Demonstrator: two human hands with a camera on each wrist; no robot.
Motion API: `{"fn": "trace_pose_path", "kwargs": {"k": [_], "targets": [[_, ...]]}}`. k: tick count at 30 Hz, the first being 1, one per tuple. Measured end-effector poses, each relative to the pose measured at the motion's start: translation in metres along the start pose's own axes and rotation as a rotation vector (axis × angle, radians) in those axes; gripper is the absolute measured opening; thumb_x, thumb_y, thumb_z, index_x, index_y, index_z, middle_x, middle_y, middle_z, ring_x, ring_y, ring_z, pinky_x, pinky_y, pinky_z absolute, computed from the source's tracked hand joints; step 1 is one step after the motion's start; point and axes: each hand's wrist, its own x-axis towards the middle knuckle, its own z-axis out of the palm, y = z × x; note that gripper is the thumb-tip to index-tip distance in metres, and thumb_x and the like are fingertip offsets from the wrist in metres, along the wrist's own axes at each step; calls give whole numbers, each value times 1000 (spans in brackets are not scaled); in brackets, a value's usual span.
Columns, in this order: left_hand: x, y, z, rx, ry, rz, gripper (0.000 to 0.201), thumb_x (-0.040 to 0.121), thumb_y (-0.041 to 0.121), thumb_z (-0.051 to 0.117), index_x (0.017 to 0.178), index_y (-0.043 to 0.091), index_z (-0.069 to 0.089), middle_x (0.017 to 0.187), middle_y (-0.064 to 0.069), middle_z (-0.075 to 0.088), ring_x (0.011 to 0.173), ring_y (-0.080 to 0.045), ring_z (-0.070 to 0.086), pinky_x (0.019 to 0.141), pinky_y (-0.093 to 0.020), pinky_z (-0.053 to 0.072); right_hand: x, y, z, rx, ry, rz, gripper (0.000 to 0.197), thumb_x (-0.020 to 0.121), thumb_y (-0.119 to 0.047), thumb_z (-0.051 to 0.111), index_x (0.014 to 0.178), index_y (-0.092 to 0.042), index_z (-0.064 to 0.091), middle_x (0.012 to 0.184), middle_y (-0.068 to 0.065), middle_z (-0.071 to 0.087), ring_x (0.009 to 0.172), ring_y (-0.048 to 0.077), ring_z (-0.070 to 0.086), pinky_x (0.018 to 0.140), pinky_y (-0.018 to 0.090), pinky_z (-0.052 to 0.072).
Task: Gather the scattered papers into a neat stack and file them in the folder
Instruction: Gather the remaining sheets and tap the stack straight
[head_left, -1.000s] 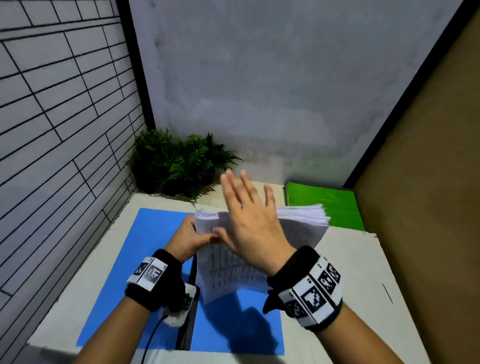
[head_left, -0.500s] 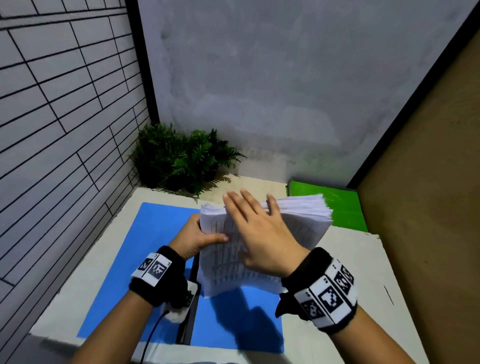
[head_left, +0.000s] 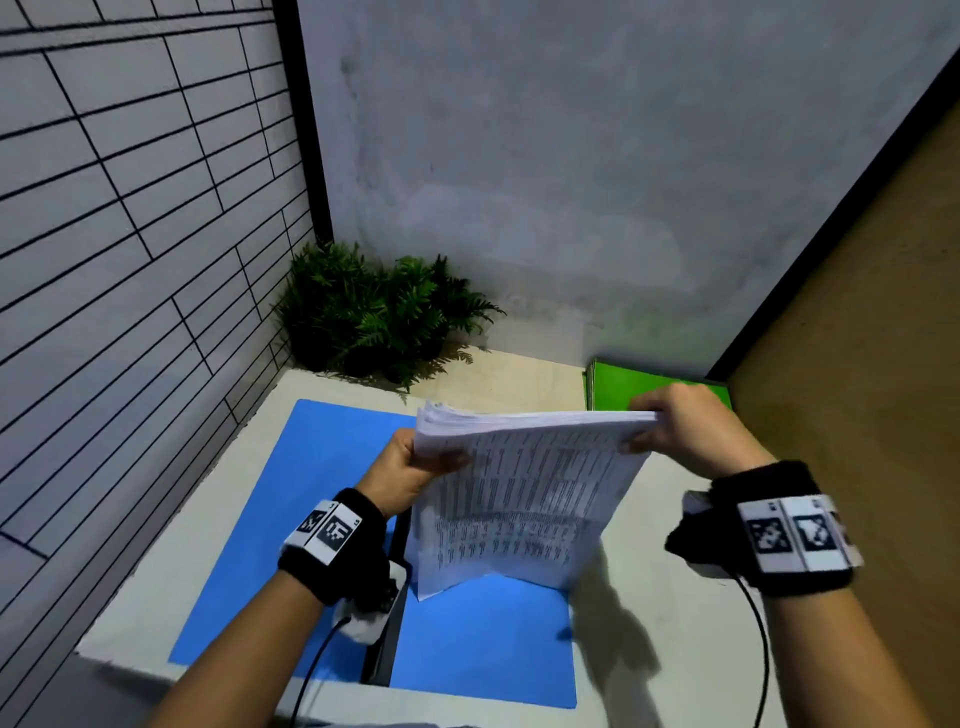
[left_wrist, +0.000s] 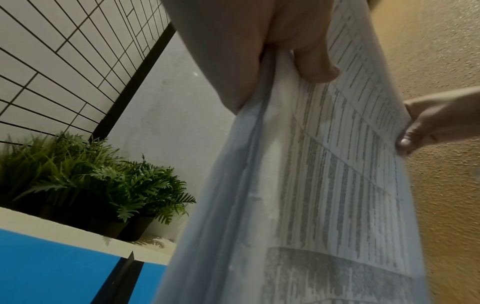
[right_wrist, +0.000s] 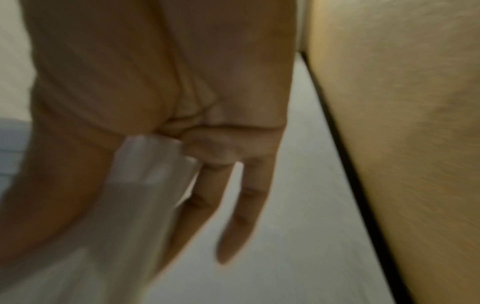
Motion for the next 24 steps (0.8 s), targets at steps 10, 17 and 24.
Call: {"fn": "trace_pose_path", "kwargs": {"k": [10,17,24], "targets": [[3,2,21,151,349,33,7,75,5,70,75,10,65,51,20,66,56,6,63,65,-22,55,-19,6,105,1064,241,140,44,48,-54,80,73,-21,65,72,-12,70,72,2,60,69,24,51],[-16,22,27,-62,155,197,36,54,25,85,86,28,69,69,26,72,71,10,65,63,-8,52,-54,-17,101,1294,517,60,26,75,-1,65,79,-25,56,60,-31,66,58,-11,60,54,6,48],[-18,16,21,-9,-53,68,69,33,63,81,92,30,66,77,24,73,77,7,67,65,-9,50,-58,-6,118,1407,357,114,44,48,-32,84,84,-23,60,73,-11,73,74,2,66,58,15,54]]}}
